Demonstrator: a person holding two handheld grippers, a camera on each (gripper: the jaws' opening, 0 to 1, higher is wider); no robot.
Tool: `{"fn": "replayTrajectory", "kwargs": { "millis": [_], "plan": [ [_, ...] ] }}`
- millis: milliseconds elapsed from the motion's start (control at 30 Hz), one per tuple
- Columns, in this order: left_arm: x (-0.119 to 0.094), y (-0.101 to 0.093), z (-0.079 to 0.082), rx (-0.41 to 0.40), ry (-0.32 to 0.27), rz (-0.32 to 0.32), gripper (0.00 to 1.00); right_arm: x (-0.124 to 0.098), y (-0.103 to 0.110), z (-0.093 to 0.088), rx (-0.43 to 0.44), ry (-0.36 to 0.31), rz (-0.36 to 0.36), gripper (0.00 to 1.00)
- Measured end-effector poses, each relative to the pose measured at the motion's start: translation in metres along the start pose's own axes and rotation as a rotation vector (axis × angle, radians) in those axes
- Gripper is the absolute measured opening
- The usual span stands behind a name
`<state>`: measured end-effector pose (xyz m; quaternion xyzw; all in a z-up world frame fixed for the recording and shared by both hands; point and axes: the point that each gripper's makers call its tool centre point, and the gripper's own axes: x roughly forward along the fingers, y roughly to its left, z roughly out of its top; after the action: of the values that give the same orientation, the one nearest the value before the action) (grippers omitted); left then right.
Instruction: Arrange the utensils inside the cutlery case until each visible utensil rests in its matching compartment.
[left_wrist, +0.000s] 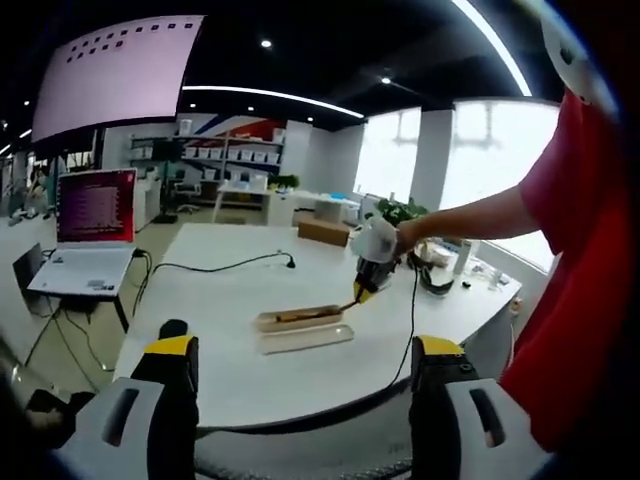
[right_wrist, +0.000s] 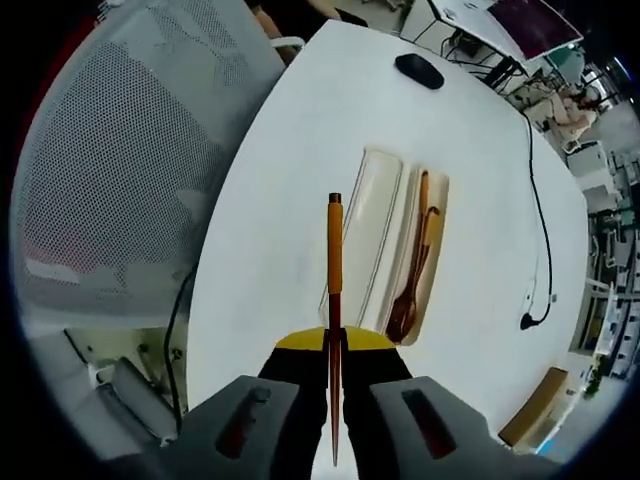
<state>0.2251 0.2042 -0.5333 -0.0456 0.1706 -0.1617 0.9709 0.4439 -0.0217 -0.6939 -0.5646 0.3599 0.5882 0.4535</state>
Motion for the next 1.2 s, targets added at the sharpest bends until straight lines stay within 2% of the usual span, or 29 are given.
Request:
{"fn": "replayTrajectory", "kwargs": {
  "millis": [100, 367, 433, 467, 500, 533, 600, 633, 733, 833, 1033, 1200],
  "plan": [
    [-0.001, 0.0, 0.003, -0.036, -0.024, 0.001, 0.91, -0.001, -0.002, 0.005, 0.007, -0.015, 0.007, 0.01],
    [0.0, -0.001, 0.001, -0.036, -0.025, 0.002, 0.9, -0.005, -0.007, 0.014, -0.039, -0.003, 0.003, 0.01],
    [-0.002, -0.013, -0.007, -0.016, 0.019, -0.074, 0.72, -0.005, -0.008, 0.014, -0.067, 0.03, 0.005, 0.01],
    [-0.004, -0.009, -0.007, 0.013, 0.016, -0.047, 0.66, -0.005, -0.007, 0.016, -0.081, 0.031, 0.009, 0.01],
    [-0.004, -0.008, -0.008, 0.029, 0.016, -0.036, 0.66, -0.007, -0.007, 0.018, -0.088, 0.028, 0.012, 0.01],
    [-0.003, -0.009, -0.009, 0.025, 0.019, -0.042, 0.72, -0.008, -0.009, 0.019, -0.089, 0.028, 0.012, 0.01],
    [0.0, -0.007, -0.008, 0.016, 0.009, -0.038, 0.91, -0.013, -0.016, 0.022, -0.078, 0.022, -0.003, 0.01],
    [0.0, -0.006, -0.008, 0.015, 0.006, -0.033, 0.95, -0.016, -0.019, 0.023, -0.069, 0.015, -0.014, 0.01],
    [0.0, 0.002, -0.005, -0.014, -0.021, -0.005, 0.96, -0.018, -0.02, 0.024, -0.059, 0.007, -0.021, 0.01],
    [0.0, 0.006, -0.001, -0.04, -0.036, -0.01, 1.0, -0.016, -0.019, 0.022, -0.06, 0.013, -0.014, 0.01],
    [0.002, 0.012, 0.002, 0.001, -0.024, -0.008, 1.0, -0.007, -0.016, 0.023, -0.051, 0.035, -0.001, 0.01],
    [0.004, 0.016, 0.002, -0.003, -0.022, -0.008, 1.0, -0.017, -0.027, 0.037, 0.011, -0.032, -0.017, 0.01]
  ]
}}
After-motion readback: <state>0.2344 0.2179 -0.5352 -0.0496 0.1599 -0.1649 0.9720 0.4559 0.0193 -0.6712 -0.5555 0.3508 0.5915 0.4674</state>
